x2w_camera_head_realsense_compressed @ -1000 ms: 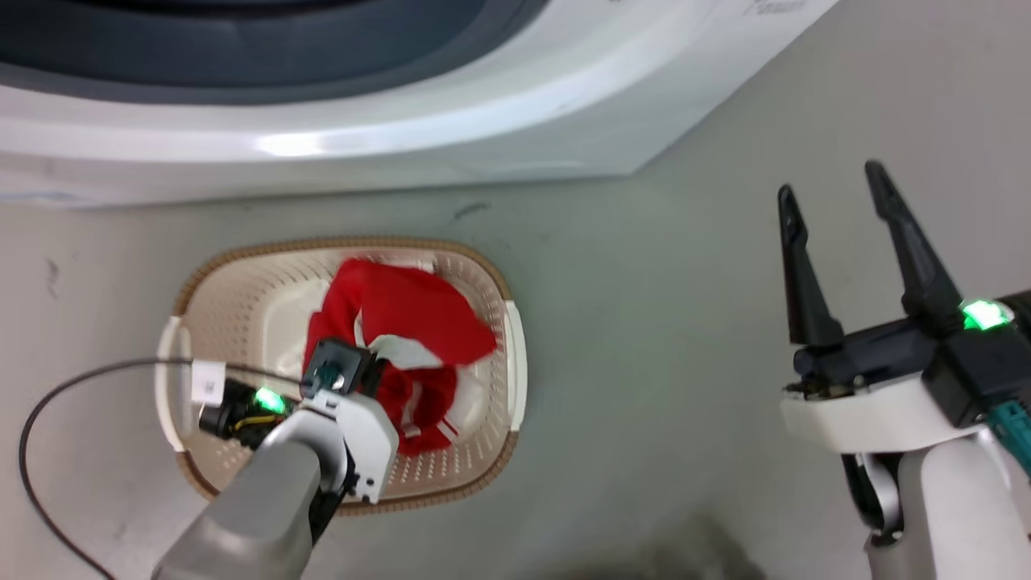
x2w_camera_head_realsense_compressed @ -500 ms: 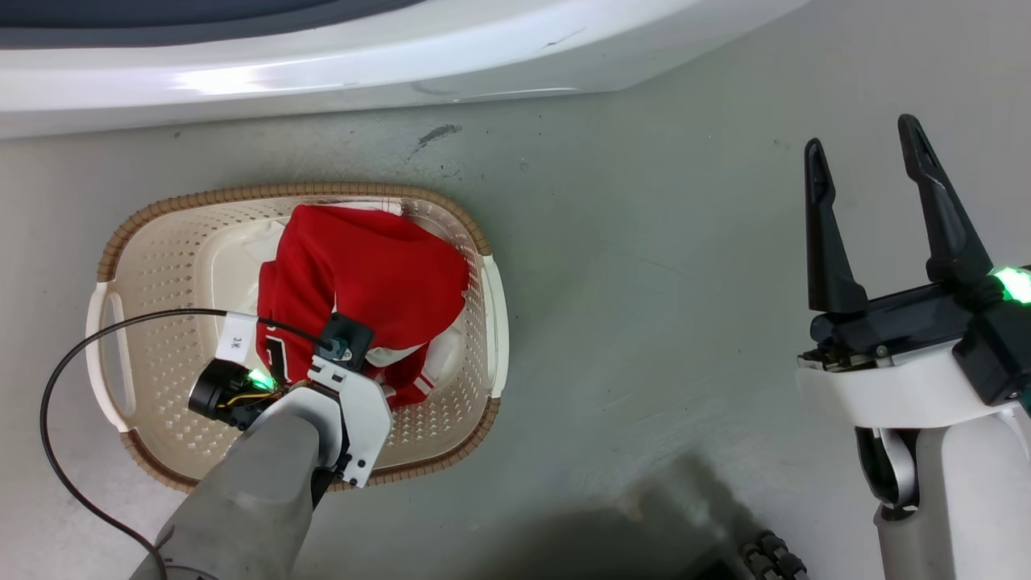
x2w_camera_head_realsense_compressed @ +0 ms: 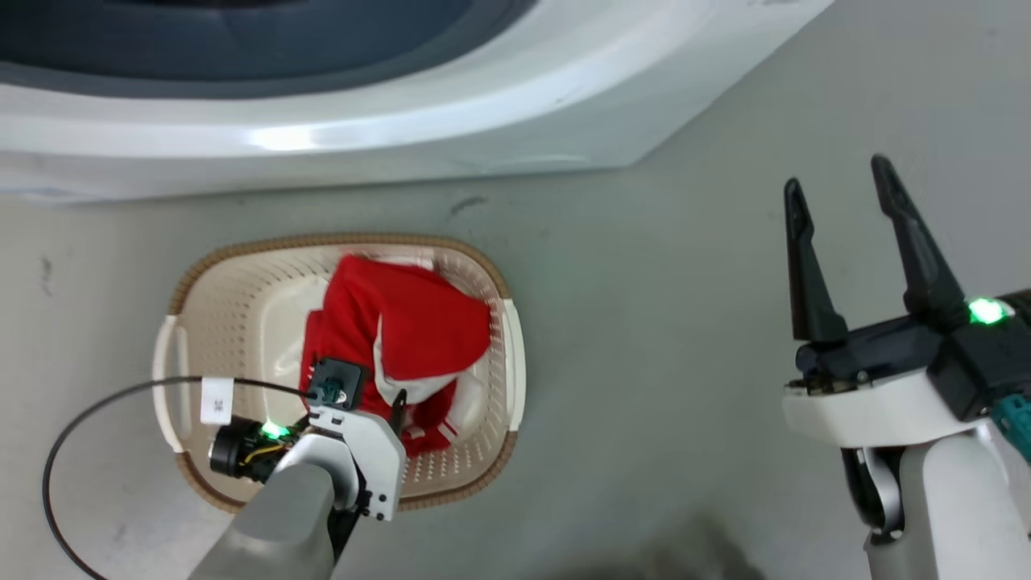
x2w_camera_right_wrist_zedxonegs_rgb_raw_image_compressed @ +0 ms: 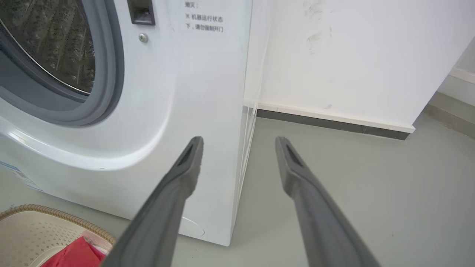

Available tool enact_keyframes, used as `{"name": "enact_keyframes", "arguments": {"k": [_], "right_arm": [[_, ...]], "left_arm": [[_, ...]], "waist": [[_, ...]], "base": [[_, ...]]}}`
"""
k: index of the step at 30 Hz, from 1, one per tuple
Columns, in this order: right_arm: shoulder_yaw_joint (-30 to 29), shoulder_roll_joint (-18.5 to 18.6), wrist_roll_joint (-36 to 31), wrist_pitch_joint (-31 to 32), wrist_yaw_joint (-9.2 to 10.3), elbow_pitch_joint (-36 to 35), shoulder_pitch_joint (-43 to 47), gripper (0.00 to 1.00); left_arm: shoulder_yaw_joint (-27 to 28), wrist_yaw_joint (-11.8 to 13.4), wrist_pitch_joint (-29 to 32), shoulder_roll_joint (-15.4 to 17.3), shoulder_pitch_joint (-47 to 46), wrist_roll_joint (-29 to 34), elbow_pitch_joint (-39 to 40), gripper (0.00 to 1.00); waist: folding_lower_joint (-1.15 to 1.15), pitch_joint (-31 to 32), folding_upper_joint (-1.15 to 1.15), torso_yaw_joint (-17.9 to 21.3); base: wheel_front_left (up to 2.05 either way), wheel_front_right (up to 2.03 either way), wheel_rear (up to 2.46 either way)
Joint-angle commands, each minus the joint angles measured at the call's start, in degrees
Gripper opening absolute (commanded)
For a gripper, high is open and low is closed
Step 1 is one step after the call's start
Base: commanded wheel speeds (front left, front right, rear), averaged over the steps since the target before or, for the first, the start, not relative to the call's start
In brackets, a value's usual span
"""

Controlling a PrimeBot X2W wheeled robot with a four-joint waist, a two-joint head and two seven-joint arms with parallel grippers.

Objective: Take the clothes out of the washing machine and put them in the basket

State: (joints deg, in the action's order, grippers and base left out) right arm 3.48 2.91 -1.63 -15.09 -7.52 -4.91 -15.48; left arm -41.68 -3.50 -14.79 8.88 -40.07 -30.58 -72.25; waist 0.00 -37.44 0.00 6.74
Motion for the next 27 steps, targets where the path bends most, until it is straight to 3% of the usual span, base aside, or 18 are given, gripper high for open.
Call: {"name": "enact_keyframes", "arguments": {"k": [1, 13, 20, 27], "right_arm": [[0.06, -0.06, -0.01, -0.11, 0.06, 0.40, 1.08, 1.00], [-0.34, -0.06, -0.80, -0.11, 0.06, 2.02, 7.23, 1.00], [-0.31, -0.06, -1.07, -0.11, 0.05, 2.68, 10.47, 1.00], [-0.49, -0.07, -0.65, -0.11, 0.05, 3.25, 14.15, 1.00]], "left_arm": [[0.74, 0.46, -0.37, -0.08, 1.42, -0.32, 1.12, 1.00], [12.71, 6.40, -0.47, 2.69, 15.48, 4.83, 26.05, 1.00], [21.06, 8.42, -0.47, 1.49, 24.32, 10.51, 39.46, 1.00], [28.69, 8.88, -0.48, -1.27, 31.76, 16.01, 50.78, 1.00]], "waist": [[0.00, 3.76, 0.00, -1.35], [0.00, 15.61, 0.00, -4.10], [0.00, 21.92, 0.00, -5.48], [0.00, 27.40, 0.00, -6.66]], "base": [[0.00, 0.00, 0.00], [0.00, 0.00, 0.00], [0.00, 0.00, 0.00], [0.00, 0.00, 0.00]]}}
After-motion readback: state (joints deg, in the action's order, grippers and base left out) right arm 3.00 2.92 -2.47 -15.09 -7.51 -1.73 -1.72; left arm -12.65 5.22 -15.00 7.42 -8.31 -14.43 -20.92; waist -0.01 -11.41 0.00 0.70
